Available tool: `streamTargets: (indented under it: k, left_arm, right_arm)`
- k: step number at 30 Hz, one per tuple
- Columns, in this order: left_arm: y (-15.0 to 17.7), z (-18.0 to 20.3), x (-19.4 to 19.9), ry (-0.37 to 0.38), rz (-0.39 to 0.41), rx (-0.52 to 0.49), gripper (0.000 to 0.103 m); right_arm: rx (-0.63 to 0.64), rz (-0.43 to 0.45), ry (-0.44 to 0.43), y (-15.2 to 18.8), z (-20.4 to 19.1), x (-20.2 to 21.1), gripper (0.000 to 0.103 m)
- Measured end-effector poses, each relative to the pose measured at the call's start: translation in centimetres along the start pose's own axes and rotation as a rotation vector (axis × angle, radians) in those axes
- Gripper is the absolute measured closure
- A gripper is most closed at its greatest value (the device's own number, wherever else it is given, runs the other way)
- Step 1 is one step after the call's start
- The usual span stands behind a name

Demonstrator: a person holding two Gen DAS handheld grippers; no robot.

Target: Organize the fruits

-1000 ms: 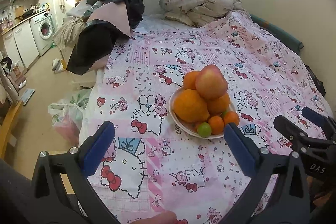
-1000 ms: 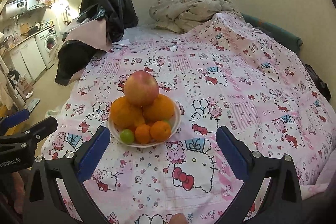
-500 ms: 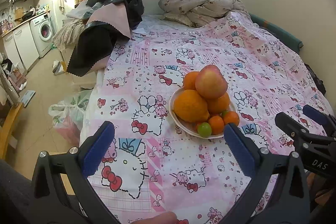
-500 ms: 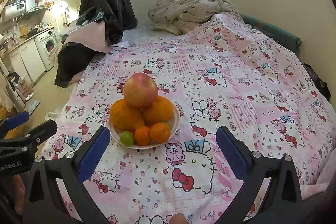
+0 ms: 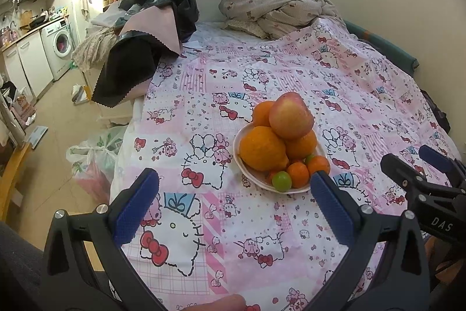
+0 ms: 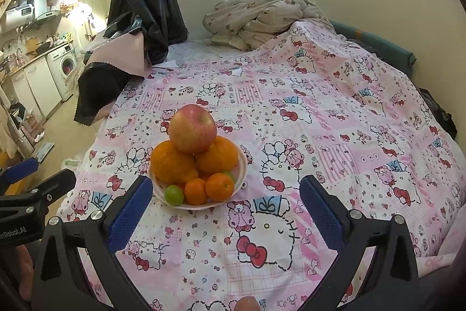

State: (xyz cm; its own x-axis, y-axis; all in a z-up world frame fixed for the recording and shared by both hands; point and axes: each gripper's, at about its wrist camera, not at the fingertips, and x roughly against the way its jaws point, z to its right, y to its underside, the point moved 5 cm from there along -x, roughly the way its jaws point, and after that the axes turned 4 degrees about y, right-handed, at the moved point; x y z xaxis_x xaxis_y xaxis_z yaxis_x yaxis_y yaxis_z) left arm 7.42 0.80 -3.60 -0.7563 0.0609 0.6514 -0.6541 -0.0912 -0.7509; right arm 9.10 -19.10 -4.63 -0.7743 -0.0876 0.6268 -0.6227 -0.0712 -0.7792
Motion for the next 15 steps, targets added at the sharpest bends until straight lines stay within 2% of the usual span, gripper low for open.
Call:
streamTargets:
  k: [15]
  left_arm:
    - [-0.02,-0.23,0.08,-0.005,-0.001,0.006,0.0]
  right_arm:
    - [-0.024,-0.008,-0.002,0.01,0.29,-0.15,0.0]
